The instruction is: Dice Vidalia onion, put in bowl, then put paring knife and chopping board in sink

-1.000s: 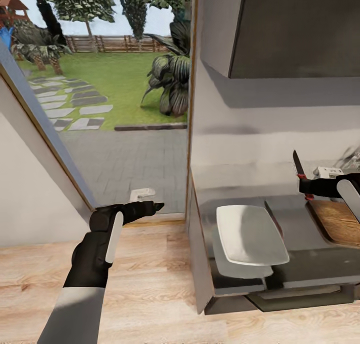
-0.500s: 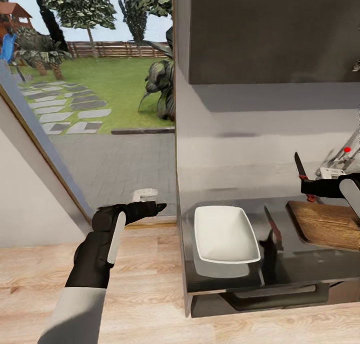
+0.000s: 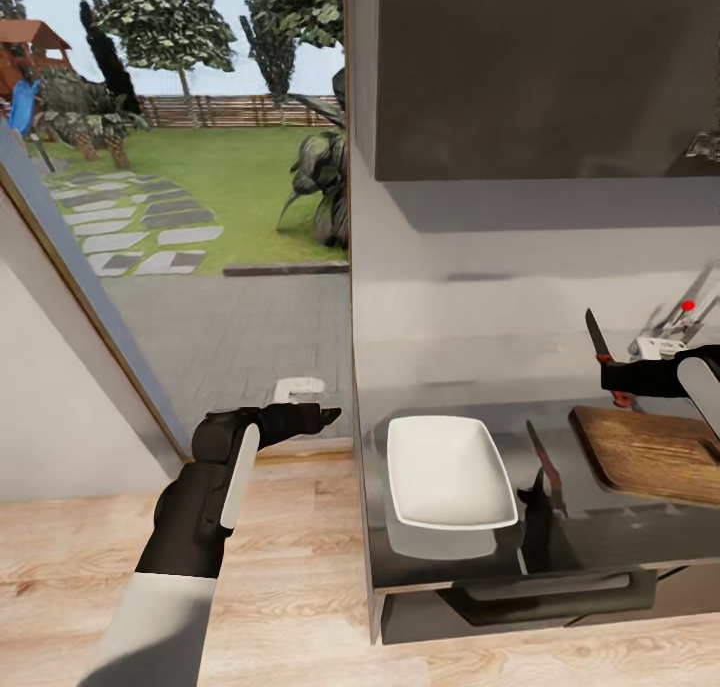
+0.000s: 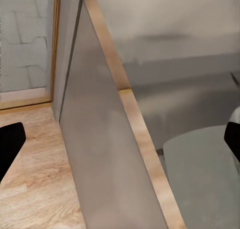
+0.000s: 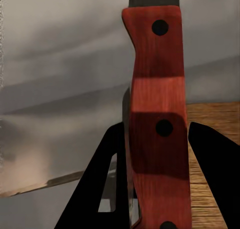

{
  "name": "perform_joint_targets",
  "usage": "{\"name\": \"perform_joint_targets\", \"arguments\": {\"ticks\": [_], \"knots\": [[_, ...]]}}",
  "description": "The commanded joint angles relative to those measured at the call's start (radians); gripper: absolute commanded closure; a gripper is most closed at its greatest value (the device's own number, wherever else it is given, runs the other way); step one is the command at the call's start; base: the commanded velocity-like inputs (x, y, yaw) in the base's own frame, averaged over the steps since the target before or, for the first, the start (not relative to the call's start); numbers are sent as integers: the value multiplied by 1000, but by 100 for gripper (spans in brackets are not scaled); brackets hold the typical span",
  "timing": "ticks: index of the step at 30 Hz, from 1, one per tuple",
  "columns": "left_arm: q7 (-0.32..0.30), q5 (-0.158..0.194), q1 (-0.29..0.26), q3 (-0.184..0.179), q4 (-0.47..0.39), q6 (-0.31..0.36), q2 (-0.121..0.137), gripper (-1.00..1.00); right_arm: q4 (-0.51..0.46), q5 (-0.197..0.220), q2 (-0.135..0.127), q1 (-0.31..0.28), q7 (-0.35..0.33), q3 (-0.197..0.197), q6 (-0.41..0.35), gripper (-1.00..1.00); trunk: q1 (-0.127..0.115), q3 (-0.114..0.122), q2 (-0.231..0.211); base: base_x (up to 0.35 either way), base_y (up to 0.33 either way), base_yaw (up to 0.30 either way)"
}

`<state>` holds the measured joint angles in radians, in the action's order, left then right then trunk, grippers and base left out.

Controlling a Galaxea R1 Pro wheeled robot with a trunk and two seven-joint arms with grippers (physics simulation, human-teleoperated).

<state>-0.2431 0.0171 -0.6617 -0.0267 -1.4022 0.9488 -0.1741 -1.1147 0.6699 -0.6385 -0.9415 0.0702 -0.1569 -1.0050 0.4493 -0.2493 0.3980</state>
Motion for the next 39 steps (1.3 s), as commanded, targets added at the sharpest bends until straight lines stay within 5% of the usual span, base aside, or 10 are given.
{"name": "perform_joint_targets", "arguments": {"ticks": [1,28,39], "knots": [[-1,1,-1,1,-1,5,0,-100,-1,8,-1,-1,7,-3,-2,100,1,-1,2,0,0,0],[-1,1,-1,1,-1,5,0,-100,-1,8,-1,-1,7,-65,-1,100,1,6,2,0,-234,-1],[-1,1,-1,1,-1,5,0,-100,-1,8,-1,-1,7,-65,-1,100,1,7,2,0,-163,-241]]}}
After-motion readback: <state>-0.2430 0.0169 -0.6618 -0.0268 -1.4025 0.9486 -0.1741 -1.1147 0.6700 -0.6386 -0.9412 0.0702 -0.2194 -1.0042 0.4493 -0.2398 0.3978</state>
